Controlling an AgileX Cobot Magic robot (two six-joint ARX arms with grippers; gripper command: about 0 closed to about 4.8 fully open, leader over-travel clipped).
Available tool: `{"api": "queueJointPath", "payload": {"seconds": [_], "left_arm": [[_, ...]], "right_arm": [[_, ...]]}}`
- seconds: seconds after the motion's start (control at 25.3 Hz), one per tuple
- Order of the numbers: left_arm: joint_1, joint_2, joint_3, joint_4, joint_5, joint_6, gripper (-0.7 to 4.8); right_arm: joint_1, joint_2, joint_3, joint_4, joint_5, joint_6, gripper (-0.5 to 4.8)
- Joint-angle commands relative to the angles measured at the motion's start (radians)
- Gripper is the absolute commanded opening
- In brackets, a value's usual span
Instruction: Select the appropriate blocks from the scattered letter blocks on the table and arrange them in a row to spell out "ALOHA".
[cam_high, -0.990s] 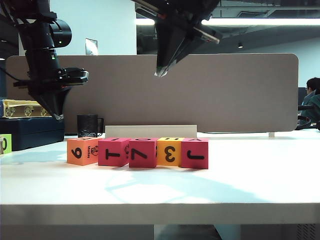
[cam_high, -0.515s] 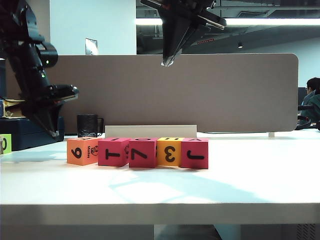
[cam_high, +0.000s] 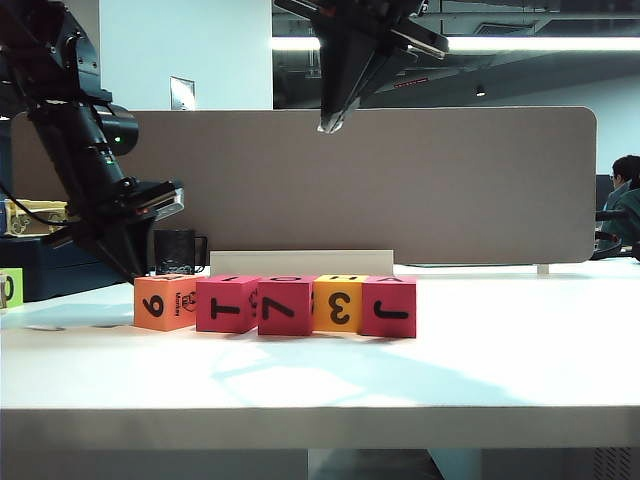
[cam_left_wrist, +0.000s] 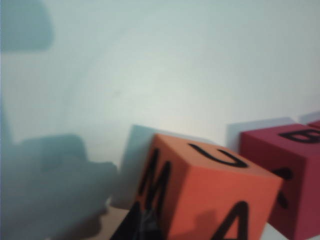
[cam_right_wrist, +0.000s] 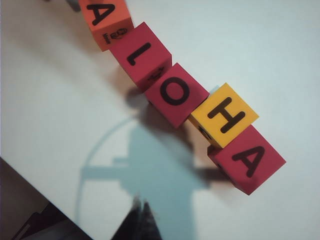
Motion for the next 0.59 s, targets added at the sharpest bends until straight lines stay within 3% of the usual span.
{"api": "queueJointPath", "payload": {"seconds": [0.04, 0.59], "left_arm": [[-0.016, 0.002, 0.001, -0.035, 0.013, 0.0, -0.06], [-0.08, 0.002, 0.001, -0.057, 0.088, 0.001, -0.06]], "right_arm": [[0.0, -0.005, 0.008, 0.006, 0.002, -0.003, -0.04], [0.0, -0.005, 0.008, 0.006, 0.002, -0.006, -0.04]]}}
